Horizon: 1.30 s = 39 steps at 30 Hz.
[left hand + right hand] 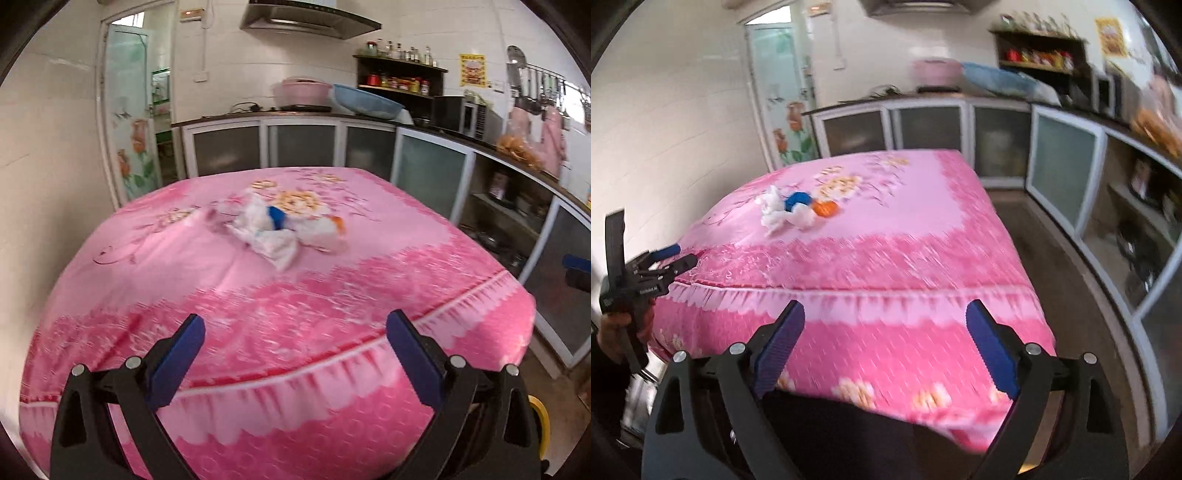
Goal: Collect trash
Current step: 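Move both tools back over the table toward the white tissues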
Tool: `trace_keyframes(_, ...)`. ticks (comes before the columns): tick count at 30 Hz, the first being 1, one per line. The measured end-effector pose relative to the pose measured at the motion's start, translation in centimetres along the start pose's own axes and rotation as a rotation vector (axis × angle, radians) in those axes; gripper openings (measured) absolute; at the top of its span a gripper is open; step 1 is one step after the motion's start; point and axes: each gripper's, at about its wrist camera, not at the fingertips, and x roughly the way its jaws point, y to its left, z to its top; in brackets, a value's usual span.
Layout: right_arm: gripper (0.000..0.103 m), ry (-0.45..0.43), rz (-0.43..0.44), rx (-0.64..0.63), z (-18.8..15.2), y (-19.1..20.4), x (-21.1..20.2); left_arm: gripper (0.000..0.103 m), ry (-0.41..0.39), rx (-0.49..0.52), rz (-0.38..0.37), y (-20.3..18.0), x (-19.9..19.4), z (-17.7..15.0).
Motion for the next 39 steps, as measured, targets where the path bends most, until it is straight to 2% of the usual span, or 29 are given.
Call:
trace_keyframes(5,0.085,-0.029,0.023,-0.112,2.1,3.6,3.8,0.095,0.022,-0.065,0.046,2.5,2.2,1.5)
trace_keyframes(12,0.085,-0.039,0.077,-0.157,5.0,5.8,8.9,0.095,0.019,-0.087,0.129,4.9,5.1,3.5)
trace_keyframes(16,0.085,-0.018,0.116,-0.181,6.6,7.1,13.5,0.095,0.04,-0.108,0.124,6.4,8.1,5.1)
trace_keyframes(24,0.085,0.061,0.215,-0.15,8.0,8.4,21.5,0.095,0.056,-0.075,0.103,8.0,12.8,8.0)
trace_keyframes(31,0.085,0.069,0.251,-0.131,8.8,9.3,24.9,0.095,0.079,-0.208,-0.009,10.3,16.1,9.8)
trace_keyframes(34,0.085,0.076,0.253,-0.133,9.3,9.8,26.0,0.095,0.09,-0.224,-0.004,10.8,17.4,10.5)
trace_keyframes(39,0.085,0.096,0.245,-0.155,9.7,10.5,27.3,0.095,0.129,-0.183,0.043,10.5,19.4,11.1)
